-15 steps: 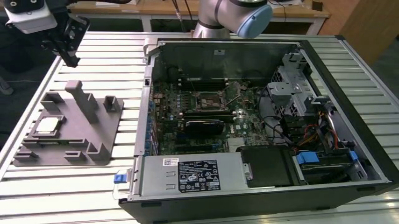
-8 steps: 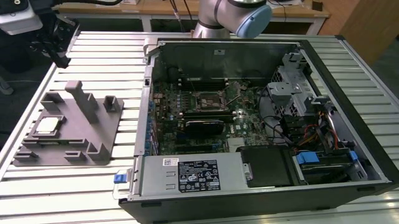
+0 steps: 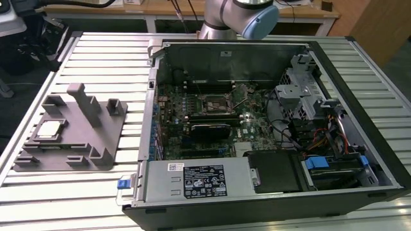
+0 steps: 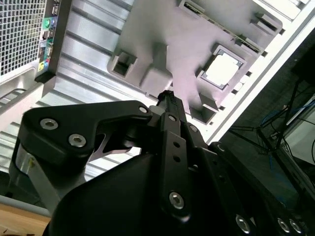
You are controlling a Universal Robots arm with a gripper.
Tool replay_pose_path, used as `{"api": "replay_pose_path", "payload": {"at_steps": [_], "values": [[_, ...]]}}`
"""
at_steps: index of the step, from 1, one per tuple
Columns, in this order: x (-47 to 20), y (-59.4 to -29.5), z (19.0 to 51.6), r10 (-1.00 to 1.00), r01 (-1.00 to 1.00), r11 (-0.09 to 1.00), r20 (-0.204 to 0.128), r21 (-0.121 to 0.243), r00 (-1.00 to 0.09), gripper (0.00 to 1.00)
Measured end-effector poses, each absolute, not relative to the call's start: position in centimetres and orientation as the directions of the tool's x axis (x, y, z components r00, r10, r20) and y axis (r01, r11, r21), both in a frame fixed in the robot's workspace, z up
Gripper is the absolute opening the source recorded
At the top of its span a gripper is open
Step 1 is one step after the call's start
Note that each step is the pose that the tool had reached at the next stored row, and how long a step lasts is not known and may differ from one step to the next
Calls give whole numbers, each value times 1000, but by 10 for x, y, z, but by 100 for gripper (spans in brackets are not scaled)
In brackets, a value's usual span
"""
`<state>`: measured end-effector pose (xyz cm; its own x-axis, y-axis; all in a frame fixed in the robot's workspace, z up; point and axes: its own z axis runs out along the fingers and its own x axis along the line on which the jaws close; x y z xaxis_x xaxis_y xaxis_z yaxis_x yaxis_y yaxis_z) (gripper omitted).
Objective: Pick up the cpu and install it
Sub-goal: 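Reach for the cpu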
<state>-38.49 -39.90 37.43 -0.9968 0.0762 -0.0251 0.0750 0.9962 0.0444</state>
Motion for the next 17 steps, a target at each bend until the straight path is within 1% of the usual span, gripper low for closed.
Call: {"api": "replay_pose_path", "payload": {"at_steps": [17], "values": [[-427, -399, 364, 76, 75, 996, -25, 44, -997, 11]]}}
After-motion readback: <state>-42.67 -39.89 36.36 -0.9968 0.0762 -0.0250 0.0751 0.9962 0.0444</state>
